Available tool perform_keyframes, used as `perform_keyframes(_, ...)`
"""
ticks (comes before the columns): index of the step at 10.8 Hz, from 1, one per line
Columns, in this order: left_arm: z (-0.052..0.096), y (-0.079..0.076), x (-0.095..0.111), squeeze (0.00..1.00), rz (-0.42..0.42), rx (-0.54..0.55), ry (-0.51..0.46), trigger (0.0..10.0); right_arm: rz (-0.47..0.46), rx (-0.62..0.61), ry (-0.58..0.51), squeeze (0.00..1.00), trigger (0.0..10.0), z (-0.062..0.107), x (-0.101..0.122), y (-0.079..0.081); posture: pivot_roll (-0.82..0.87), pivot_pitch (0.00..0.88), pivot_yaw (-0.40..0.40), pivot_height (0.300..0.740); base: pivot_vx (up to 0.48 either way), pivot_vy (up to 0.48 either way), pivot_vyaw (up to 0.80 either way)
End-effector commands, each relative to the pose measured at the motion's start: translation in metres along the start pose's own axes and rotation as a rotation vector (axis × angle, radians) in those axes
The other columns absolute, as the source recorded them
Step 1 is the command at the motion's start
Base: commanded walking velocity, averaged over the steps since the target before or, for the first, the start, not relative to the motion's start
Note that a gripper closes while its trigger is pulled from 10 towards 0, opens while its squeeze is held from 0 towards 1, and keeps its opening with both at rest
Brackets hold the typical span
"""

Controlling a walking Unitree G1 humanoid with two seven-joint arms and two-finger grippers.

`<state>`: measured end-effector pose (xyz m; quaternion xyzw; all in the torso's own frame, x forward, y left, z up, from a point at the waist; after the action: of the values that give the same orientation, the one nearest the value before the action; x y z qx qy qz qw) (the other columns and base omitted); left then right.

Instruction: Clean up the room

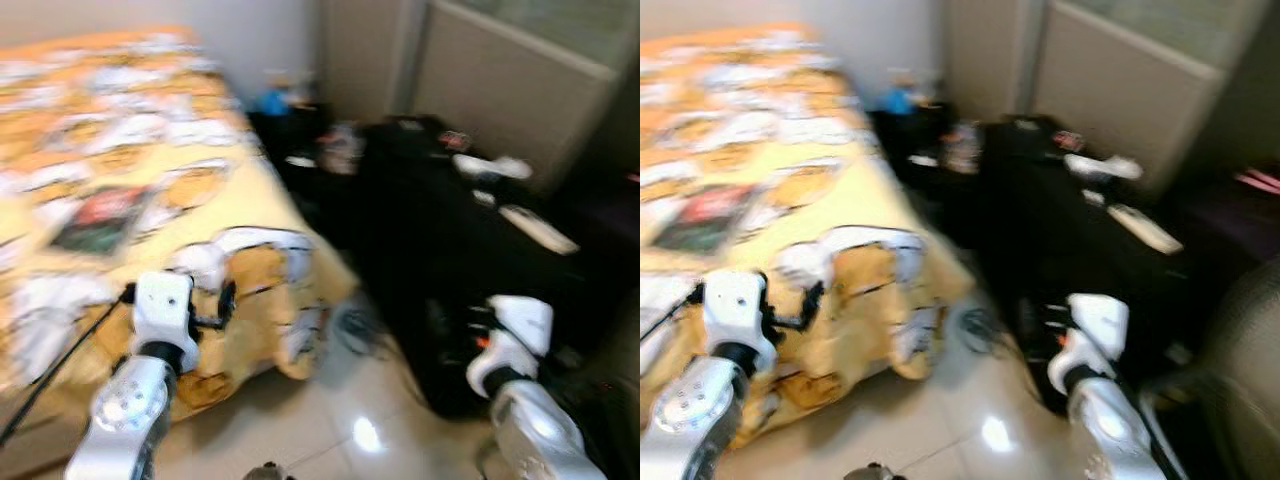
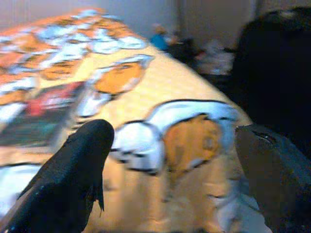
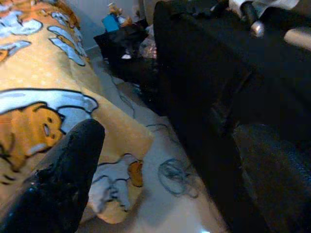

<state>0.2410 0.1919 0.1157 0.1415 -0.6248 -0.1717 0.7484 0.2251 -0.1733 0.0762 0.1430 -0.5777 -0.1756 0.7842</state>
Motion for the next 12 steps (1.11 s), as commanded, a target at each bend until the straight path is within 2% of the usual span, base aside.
perform_keyframes(1, 0.0, 0.006, 0.0, 1.0, -0.021, 0.029, 0.014, 10.0, -0.023, 0.001, -0.005, 1.0, 10.0, 0.001, 0.002, 0.001, -0.09, 0.0, 0.035, 0.74, 0.0, 0.0, 0.8)
perform_keyframes(2, 0.001, 0.005, -0.002, 1.0, -0.009, -0.013, 0.026, 10.0, -0.018, 0.012, 0.021, 1.0, 10.0, 0.001, -0.004, 0.005, -0.09, 0.0, 0.036, 0.74, 0.0, 0.0, 0.8)
perform_keyframes(3, 0.002, 0.004, 0.001, 1.0, -0.041, -0.047, -0.005, 10.0, -0.02, 0.03, 0.03, 1.0, 10.0, -0.002, -0.006, 0.01, -0.09, 0.0, 0.033, 0.74, 0.0, 0.382, 0.8)
perform_keyframes(4, 0.002, 0.003, -0.003, 1.0, -0.034, -0.04, 0.013, 10.0, -0.027, 0.032, 0.044, 1.0, 10.0, -0.007, -0.008, 0.012, -0.08, 0.0, 0.02, 0.74, 0.0, 0.454, 0.0)
perform_keyframes(5, 0.002, 0.003, -0.003, 1.0, -0.033, -0.038, 0.016, 10.0, -0.021, 0.027, 0.05, 0.0, 10.0, -0.008, -0.009, 0.012, -0.07, 0.0, 0.016, 0.74, 0.0, 0.458, 0.0)
perform_keyframes(6, 0.003, 0.003, -0.005, 1.0, -0.045, -0.039, 0.034, 10.0, 0.06, 0.008, 0.063, 0.0, 10.0, -0.011, -0.01, 0.011, -0.07, 0.0, 0.008, 0.74, 0.0, 0.446, 0.0)
perform_keyframes(8, 0.003, 0.003, -0.005, 1.0, -0.046, -0.044, 0.044, 10.0, 0.118, -0.036, 0.034, 0.0, 10.0, -0.019, -0.003, 0.007, -0.07, 0.0, -0.005, 0.74, 0.0, 0.394, 0.0)
perform_keyframes(9, 0.006, 0.004, -0.003, 1.0, -0.04, -0.041, 0.05, 10.0, 0.193, -0.047, -0.003, 0.0, 10.0, -0.02, 0.003, 0.006, -0.08, 0.0, -0.004, 0.74, 0.0, 0.319, 0.0)
perform_keyframes(11, 0.004, 0.0, 0.0, 1.0, -0.038, -0.055, 0.047, 10.0, 0.16, -0.006, 0.008, 0.0, 10.0, -0.019, 0.01, 0.007, -0.1, 0.0, -0.003, 0.74, 0.0, 0.3, 0.0)
perform_keyframes(12, 0.006, -0.003, 0.001, 1.0, -0.018, -0.057, 0.052, 10.0, 0.15, 0.06, -0.004, 0.0, 10.0, -0.017, 0.017, 0.012, -0.11, 0.0, 0.007, 0.74, 0.0, 0.337, 0.0)
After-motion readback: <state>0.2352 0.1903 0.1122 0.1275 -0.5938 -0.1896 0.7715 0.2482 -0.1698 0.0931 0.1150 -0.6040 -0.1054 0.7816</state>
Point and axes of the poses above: a point about 5 cm out from each wrist's last joint towards the gripper, its own z axis pointing back from the gripper into the wrist, its own x axis along the axis of the wrist's last joint, y = z × x, the point moved 2 cm from there along -z, pointing out of the wrist towards the gripper, and after that the axes turned 15 degrees about -z, right-handed, at the moved point
